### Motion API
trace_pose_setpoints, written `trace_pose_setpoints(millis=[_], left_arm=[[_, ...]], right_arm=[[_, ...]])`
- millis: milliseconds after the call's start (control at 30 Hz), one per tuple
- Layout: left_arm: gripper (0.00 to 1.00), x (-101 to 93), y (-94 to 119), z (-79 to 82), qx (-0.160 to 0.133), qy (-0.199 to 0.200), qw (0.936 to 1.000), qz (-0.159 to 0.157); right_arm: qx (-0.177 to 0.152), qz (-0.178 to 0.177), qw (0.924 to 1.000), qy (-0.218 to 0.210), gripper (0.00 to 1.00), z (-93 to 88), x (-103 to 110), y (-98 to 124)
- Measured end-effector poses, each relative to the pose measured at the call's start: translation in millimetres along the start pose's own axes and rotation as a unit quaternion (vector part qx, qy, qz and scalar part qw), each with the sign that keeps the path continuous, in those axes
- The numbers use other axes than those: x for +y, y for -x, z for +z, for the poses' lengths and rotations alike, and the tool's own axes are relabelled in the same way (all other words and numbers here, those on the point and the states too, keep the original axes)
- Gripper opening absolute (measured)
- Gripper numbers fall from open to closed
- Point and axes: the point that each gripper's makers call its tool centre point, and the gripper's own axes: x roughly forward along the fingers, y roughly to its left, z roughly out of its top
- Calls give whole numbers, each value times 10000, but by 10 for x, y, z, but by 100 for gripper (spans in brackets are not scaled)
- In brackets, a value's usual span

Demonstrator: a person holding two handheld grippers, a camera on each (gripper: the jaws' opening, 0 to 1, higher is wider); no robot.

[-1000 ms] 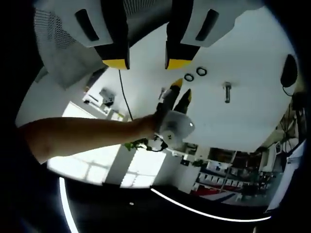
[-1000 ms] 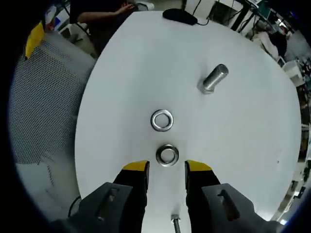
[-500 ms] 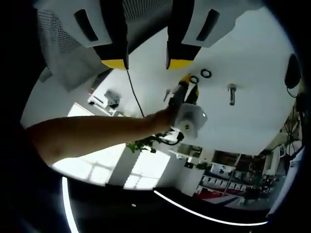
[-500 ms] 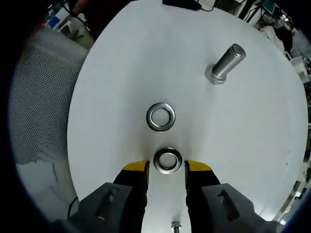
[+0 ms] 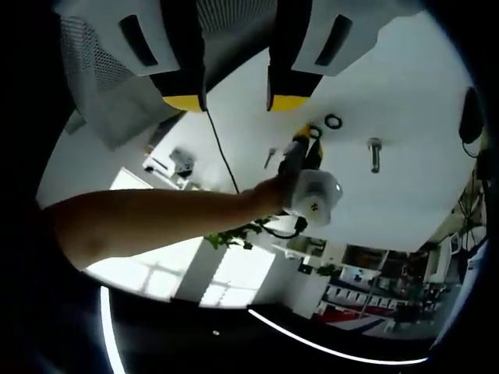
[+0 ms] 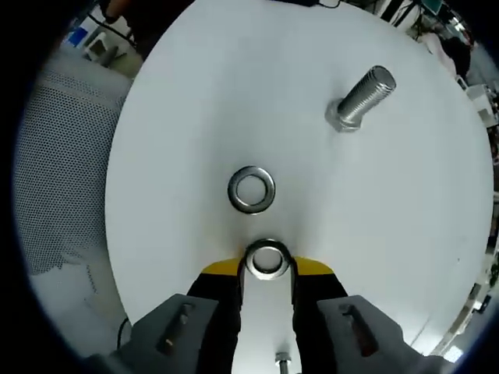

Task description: Place the washer onto the threaded stud by aligning its center hole with the stud, sliding it down to the base, and recovering from edge contact or off-axis alignment until the washer reaches the visible bottom stop.

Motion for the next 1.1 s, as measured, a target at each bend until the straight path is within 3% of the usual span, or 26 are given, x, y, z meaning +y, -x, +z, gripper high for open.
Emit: trace_pose_setpoints(millis=[167, 267, 400, 800, 1100], left_arm=[[29, -9, 0, -6, 15, -6, 10000, -22], [30, -15, -2, -13, 35, -11, 10000, -35], [30, -18, -4, -22, 56, 5, 10000, -41], [30, -25, -4, -35, 85, 24, 9999, -64], [31, -23, -3, -48, 117, 45, 9999, -60]], right_arm=[[-74, -63, 10000, 4, 23, -4, 24, 7], [-231, 1, 9994, -274, 22, -11, 49, 28], [-231, 26, 9996, -179, 22, -24, 93, 85], [-360, 213, 9990, -150, 22, 52, 139, 418], [-577, 343, 9976, -153, 23, 220, 103, 739]])
